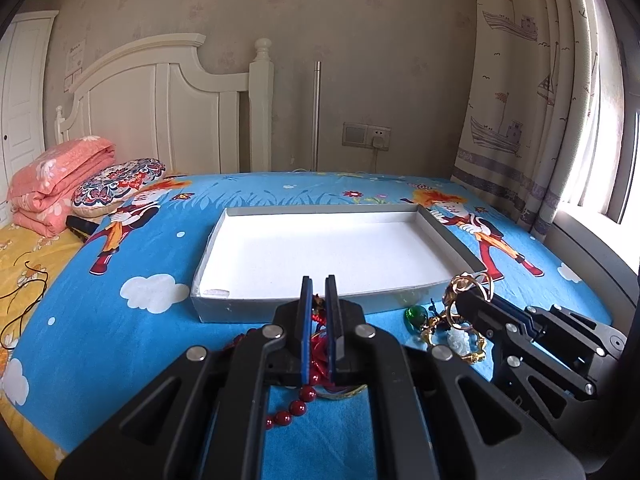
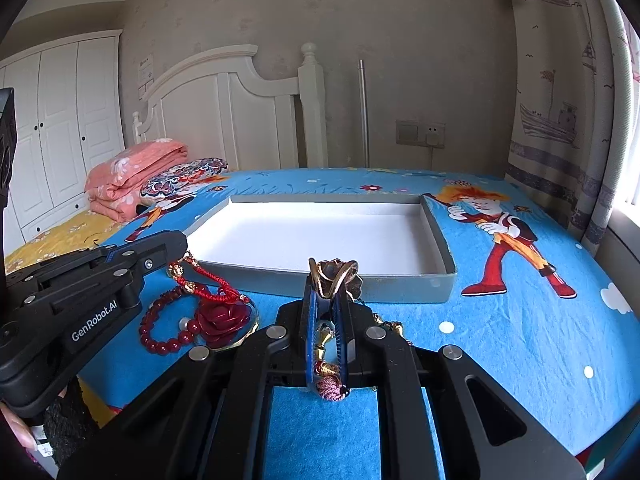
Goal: Organize jewelry
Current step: 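Carry both items into the silver tray and open both tools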
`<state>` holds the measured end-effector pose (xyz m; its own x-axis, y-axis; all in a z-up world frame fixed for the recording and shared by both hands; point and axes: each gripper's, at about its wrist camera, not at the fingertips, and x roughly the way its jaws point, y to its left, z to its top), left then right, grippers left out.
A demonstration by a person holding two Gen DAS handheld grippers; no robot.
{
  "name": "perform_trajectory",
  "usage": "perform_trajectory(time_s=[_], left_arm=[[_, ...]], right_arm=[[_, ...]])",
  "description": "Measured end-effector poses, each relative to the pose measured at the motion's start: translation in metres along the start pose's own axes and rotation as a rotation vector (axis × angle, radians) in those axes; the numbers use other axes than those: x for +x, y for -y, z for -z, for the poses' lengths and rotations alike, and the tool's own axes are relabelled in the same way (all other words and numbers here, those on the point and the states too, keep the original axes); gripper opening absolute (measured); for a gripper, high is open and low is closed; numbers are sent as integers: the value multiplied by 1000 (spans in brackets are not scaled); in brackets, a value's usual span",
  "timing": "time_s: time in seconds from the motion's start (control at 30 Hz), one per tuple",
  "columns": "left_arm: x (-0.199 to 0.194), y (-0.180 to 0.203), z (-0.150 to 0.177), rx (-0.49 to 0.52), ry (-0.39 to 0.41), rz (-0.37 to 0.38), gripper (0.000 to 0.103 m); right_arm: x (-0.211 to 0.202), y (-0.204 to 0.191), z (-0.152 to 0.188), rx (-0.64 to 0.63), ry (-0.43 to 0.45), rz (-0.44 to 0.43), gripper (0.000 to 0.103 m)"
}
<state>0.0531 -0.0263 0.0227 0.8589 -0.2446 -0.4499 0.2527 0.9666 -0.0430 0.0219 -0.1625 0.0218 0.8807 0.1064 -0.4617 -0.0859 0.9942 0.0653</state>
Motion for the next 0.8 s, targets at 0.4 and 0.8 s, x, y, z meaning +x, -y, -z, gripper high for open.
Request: perform_trajectory(time_s=[0.4,0.8], left_arm=[[0,6,-27,7,57,-15,5],[23,1,-76,38,99,-17,5]], right_arm=[[13,1,-34,-31,53,26,11],[36,8,-67,-71,71,47,11]])
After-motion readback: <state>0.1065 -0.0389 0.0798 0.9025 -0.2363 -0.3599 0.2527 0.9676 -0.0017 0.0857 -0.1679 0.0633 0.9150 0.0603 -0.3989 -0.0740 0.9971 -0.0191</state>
